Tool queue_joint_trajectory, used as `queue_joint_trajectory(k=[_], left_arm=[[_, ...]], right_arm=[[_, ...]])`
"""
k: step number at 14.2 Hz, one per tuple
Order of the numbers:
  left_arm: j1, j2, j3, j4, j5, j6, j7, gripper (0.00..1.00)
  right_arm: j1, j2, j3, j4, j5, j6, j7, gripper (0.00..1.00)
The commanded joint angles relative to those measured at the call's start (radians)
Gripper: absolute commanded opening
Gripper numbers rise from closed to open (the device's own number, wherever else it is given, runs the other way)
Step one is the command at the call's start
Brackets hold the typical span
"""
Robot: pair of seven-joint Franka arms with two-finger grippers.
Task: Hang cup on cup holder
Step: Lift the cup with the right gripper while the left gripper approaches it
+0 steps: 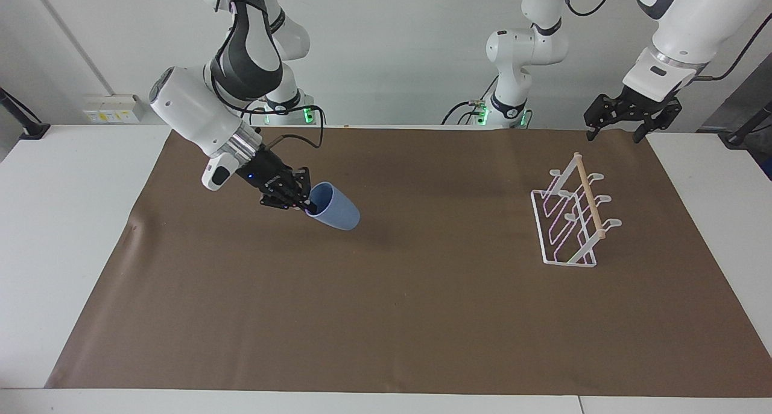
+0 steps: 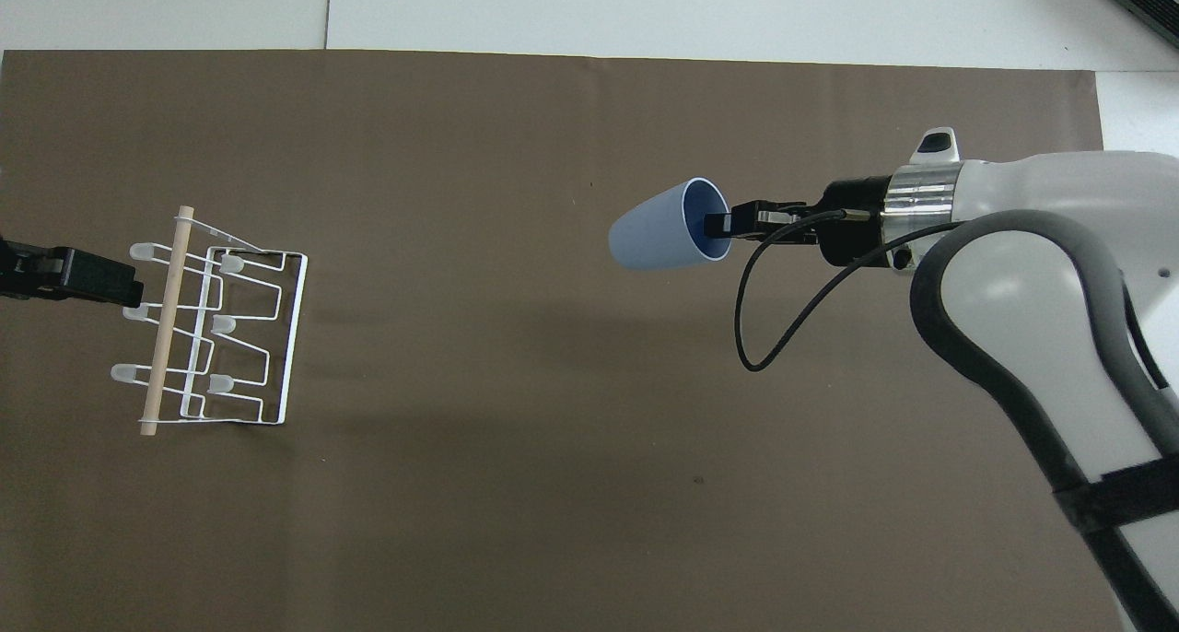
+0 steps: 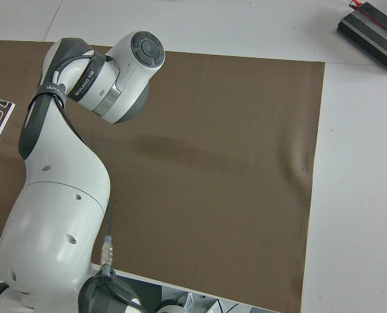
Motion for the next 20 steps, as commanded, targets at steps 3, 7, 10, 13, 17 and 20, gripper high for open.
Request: queue_joint_trajectory(k=[3,7,10,13,17,20], left_arm=[[-0.025,-0.041,0.010,-0.066,-0.015,0.072,0.319,1.00],[-0.051,-0.083,0.008,-0.157,-0.116,0.126,0.670,1.00],[-0.094,-0.089,0.008,-0.168,-0.188,0.129,0.855,1.00],[-0.143,-0.094,0.008,-0.172,-0.272,0.132,0.941,1.00],[-0.266,-0.089,0.008,-0.172,-0.332,0.238,0.943,1.00],[-0.344,-0.060,0.008,-0.166,-0.337,0.312,0.940,1.00]], right_arm=[[0.005,0.004,0.004,-0.024,0.261,-0.057,-0.046,0.00],[0.063,0.001,0.004,-0.063,0.440,-0.049,-0.046,0.00],[0.097,-0.007,0.004,-0.071,0.542,-0.049,-0.046,0.00],[0.112,-0.005,0.004,-0.090,0.651,-0.052,-0.047,0.00],[0.135,0.026,0.004,-0.097,0.766,-0.051,-0.047,0.00],[0.143,0.027,0.004,-0.122,0.817,-0.054,-0.049,0.00]])
